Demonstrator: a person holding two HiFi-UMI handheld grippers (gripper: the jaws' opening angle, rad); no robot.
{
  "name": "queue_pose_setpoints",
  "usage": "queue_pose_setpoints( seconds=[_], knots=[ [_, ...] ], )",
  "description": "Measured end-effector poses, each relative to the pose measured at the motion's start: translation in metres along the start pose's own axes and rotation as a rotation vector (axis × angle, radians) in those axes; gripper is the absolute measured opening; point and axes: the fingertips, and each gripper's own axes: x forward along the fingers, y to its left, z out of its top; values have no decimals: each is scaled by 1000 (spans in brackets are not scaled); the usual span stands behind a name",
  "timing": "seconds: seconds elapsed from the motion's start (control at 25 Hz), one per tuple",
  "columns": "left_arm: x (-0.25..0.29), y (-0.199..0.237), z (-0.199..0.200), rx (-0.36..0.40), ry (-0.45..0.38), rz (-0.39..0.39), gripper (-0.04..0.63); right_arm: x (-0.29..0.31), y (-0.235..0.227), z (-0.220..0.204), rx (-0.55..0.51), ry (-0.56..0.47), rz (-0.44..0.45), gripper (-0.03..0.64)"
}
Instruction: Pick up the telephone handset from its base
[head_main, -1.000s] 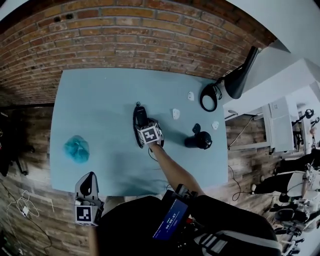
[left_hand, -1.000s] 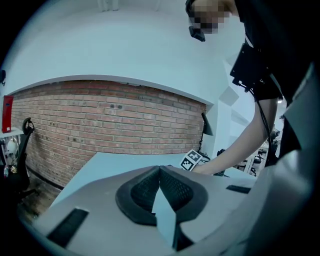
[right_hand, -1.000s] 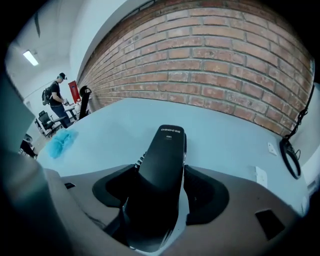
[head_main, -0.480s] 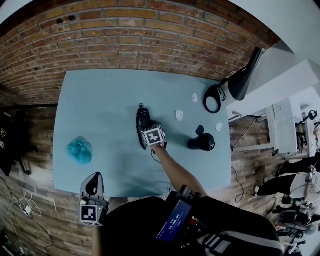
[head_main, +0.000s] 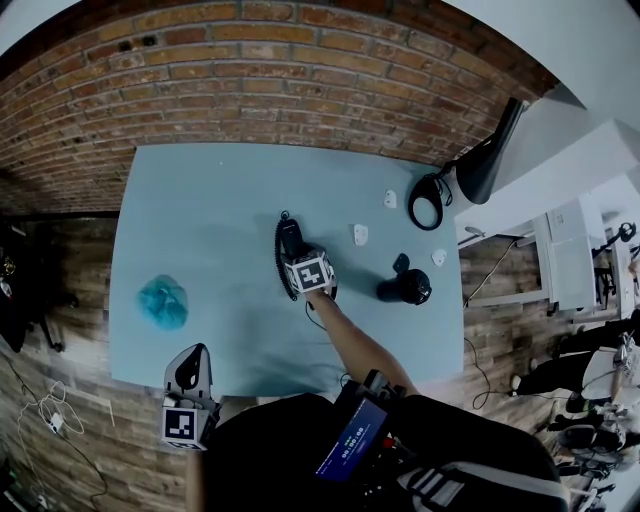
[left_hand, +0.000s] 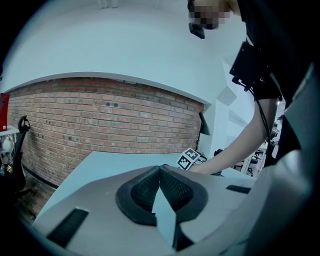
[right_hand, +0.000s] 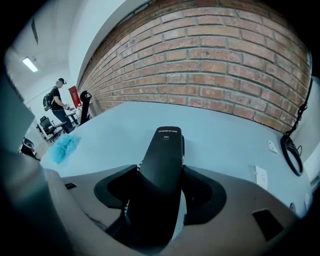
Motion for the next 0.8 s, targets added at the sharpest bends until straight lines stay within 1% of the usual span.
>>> queue_pose_setpoints(
  seconds=[0.12, 0.36, 0.48, 0.64, 0.8],
  knots=[
    [0, 1, 1, -3, 0, -3, -2, -5, 0, 0, -8, 7, -4, 282],
    [3, 1, 5, -6, -32, -21, -2, -15, -2, 3, -7, -3, -13, 276],
    [4, 2, 10, 2, -33, -27, -2, -19, -2, 3, 33, 1, -2, 262],
    [3, 8, 12, -3, -63, -20, -2, -22, -1, 3, 104, 3, 17, 253],
    [2, 8, 11, -3, -51, -34, -2, -26, 0, 5, 138, 2, 10, 250]
  ],
)
